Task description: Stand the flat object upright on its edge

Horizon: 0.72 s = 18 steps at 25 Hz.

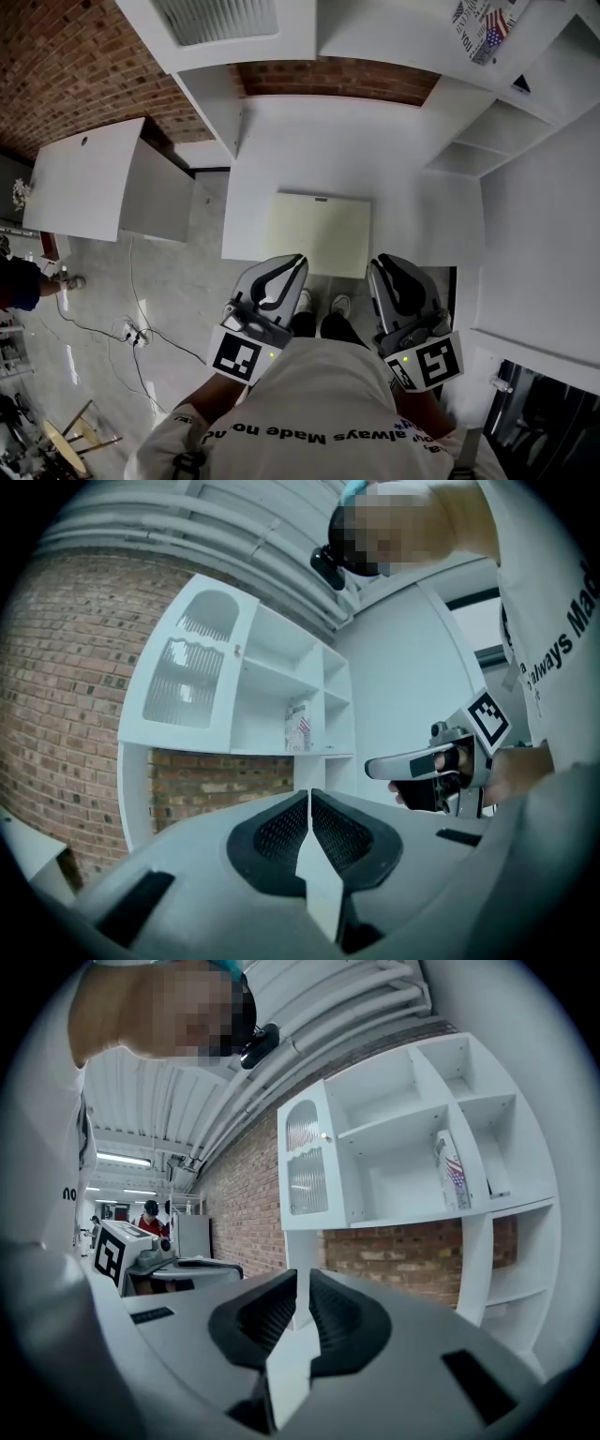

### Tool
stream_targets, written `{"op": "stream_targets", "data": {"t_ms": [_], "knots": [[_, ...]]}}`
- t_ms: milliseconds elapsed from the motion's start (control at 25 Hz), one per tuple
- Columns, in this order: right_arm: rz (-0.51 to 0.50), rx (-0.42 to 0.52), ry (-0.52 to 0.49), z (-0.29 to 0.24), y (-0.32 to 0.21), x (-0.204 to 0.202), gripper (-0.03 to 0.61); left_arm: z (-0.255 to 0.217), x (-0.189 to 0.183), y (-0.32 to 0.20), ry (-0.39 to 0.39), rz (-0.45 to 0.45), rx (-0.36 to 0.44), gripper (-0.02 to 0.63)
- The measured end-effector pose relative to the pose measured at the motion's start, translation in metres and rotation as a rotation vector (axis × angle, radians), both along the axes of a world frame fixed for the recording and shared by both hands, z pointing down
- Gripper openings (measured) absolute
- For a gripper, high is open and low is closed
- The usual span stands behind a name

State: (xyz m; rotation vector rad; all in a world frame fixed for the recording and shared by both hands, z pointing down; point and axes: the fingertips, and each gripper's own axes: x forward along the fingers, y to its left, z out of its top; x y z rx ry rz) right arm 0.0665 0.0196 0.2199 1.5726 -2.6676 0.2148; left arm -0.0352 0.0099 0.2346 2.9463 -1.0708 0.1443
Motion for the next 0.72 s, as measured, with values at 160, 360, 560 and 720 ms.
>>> {"op": "stream_targets", "data": {"t_ms": [160,360,560,720], "knots": [[0.005,-0.028,-0.014,0.014,-0.002,0.011,0.043,0.015,0.011,0.003,-0.035,0.029,0.008,0.014],[0.015,-0.082,-0.035,0.045,-0.002,0.023,0.044,0.057,0.023,0.007,-0.130,0.051,-0.001,0.058],[0.036,-0.136,-0.049,0.078,-0.002,0.033,0.048,0.121,0.035,0.015,-0.327,0.100,0.007,0.141],[0.044,-0.154,-0.055,0.098,-0.003,0.039,0.049,0.180,0.047,0.023,-0.428,0.165,-0.023,0.192]]}}
